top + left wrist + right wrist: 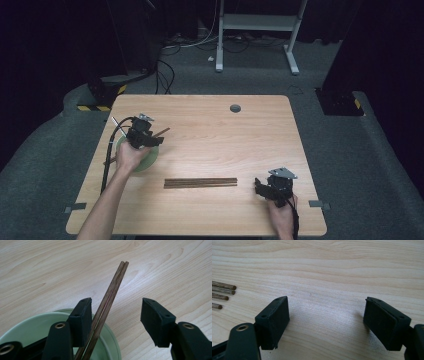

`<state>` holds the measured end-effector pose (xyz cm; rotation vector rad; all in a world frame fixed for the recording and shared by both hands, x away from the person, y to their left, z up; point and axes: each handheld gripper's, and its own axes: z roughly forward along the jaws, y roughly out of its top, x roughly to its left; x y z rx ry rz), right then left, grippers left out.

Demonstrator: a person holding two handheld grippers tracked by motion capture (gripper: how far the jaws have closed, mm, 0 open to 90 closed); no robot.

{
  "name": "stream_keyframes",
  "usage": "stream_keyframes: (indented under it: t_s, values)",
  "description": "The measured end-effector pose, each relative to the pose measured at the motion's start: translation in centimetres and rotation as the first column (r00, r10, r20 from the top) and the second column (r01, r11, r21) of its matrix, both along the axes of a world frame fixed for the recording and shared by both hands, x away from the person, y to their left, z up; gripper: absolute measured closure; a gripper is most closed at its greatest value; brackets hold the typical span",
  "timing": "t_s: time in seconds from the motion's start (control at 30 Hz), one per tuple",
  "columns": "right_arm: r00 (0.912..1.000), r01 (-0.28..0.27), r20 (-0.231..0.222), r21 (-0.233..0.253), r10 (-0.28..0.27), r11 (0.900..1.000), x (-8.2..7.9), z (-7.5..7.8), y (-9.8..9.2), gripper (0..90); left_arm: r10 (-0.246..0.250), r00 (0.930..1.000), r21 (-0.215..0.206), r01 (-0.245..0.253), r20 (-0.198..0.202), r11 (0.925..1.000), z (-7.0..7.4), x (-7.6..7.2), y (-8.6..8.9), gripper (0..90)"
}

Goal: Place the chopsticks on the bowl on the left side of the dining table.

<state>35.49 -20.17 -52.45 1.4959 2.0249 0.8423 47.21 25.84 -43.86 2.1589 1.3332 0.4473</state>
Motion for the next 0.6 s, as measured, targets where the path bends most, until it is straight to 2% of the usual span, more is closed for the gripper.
stream_keyframes:
  t_s: [0.13,0.37,0.6]
  values:
    - [1.0,0.0,0.0,0.0,0.0,1.0,0.0,0.0,0.0,20.4,0.007,0.9998,-0.006,-0.007,0.02,1.0,0.2,-0.3,0.3,41.9]
    - [1.0,0.0,0.0,0.0,0.0,1.0,0.0,0.0,0.0,20.4,0.002,0.9978,-0.044,0.001,0.067,0.999,1.7,-1.2,0.8,40.0]
    - [1.0,0.0,0.0,0.0,0.0,1.0,0.0,0.0,0.0,20.3,0.035,0.9937,-0.073,-0.027,0.106,0.9969,3.0,-3.4,2.3,39.3]
